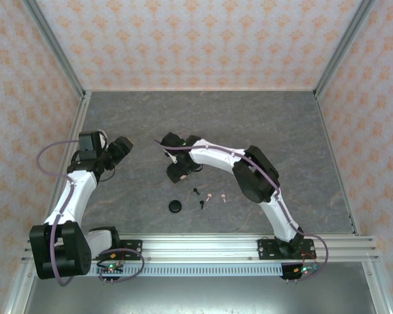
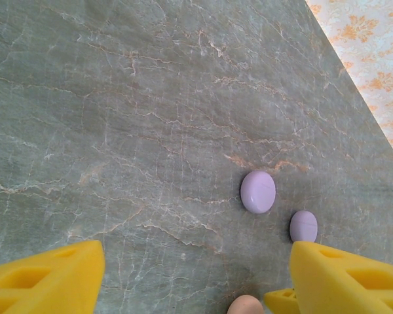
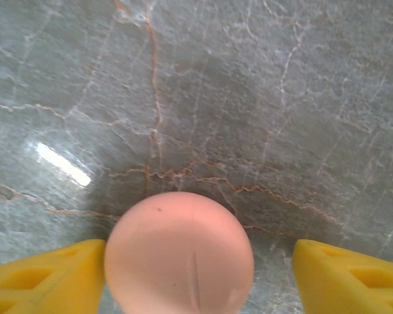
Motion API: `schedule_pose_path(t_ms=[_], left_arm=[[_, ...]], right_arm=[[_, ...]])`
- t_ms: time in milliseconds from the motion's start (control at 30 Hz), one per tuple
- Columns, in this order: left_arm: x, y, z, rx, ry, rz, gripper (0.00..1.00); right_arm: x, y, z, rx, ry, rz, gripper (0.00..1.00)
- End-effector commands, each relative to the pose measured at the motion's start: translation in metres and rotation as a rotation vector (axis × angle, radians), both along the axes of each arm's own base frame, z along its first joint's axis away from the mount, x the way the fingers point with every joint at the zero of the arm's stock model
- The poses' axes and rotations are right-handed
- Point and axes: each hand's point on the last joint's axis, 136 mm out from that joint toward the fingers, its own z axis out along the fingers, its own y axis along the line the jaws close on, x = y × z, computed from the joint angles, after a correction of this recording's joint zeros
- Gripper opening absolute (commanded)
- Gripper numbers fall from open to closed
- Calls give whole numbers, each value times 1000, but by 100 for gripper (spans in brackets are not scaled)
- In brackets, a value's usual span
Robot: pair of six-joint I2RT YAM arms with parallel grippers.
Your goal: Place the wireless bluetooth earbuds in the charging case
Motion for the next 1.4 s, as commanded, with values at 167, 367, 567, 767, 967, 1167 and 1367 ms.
schedule_pose_path(t_ms=[167, 367, 567, 767, 967, 1167, 1367], left_arm=[[-6, -1, 0, 0, 9, -12, 75], [-5, -6, 6, -9, -6, -40, 75], [1, -24, 30, -65, -91, -136, 73], [7, -65, 79, -149, -224, -335, 72], [-3, -119, 136, -196, -339, -577, 72], [-25, -163, 187, -172, -467, -780, 72], [-37, -200, 199, -172, -498, -903, 71]], right_arm=[[-3, 6, -11, -14, 25, -4, 61], [-6, -1, 7, 7, 1, -1, 49], [-2, -11, 65, 145, -119, 28, 47], [0, -23, 147, 333, -369, 151, 47], [-8, -39, 217, 405, -681, 331, 48], [-13, -57, 263, 348, -896, 451, 46], [-19, -63, 284, 333, -982, 511, 46]])
